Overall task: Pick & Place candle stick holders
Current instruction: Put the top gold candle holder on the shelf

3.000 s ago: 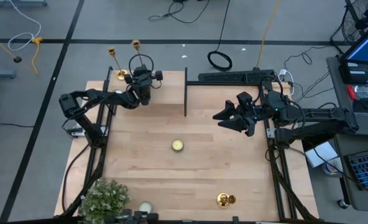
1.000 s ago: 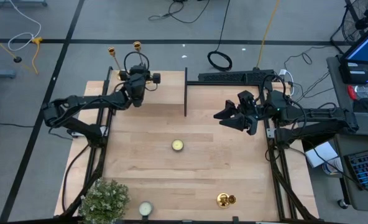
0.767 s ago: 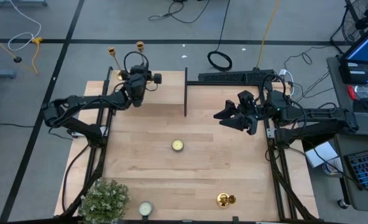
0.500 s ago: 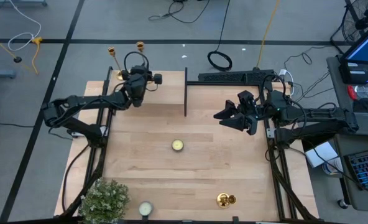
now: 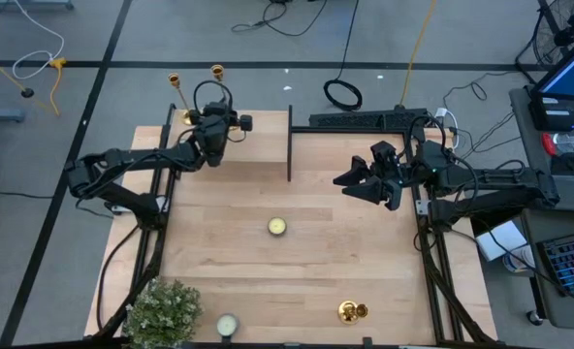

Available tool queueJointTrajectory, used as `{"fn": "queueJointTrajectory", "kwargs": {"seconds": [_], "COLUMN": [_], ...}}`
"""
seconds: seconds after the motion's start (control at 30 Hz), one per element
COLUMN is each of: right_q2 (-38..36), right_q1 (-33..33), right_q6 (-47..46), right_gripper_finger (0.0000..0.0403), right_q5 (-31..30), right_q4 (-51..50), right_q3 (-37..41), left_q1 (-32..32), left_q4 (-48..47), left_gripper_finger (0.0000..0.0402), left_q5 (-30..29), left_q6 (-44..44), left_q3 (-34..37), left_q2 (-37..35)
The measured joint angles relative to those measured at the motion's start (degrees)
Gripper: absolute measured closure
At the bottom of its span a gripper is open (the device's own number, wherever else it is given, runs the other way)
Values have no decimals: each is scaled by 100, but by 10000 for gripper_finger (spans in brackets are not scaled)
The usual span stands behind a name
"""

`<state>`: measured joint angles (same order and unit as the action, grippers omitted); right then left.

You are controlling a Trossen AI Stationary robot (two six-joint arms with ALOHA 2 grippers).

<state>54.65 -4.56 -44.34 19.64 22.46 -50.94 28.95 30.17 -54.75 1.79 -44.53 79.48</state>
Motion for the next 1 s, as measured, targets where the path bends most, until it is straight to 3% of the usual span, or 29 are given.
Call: {"fn": "queueJointTrajectory", "kwargs": {"seconds": [0.37, 0.53, 0.83, 1.0], "right_q2": [0, 0, 0, 0], "right_q1": [-1, 0, -4, -3], "right_q6": [0, 4, -39, -39], "right_gripper_finger": [181, 181, 181, 181], "right_q5": [1, 0, 2, 5], "right_q4": [-4, -5, -4, -2], "right_q3": [0, 0, 0, 0], "left_q1": [0, -56, -902, -1681], "left_q4": [-311, -311, -1093, -2525], "left_gripper_finger": [189, 155, 165, 209], "left_q5": [-272, -282, -737, -683], "left_q6": [497, 595, 751, 2051], "left_q3": [4, 4, 2, 0], "left_q2": [-2, -20, -749, -1127]}}
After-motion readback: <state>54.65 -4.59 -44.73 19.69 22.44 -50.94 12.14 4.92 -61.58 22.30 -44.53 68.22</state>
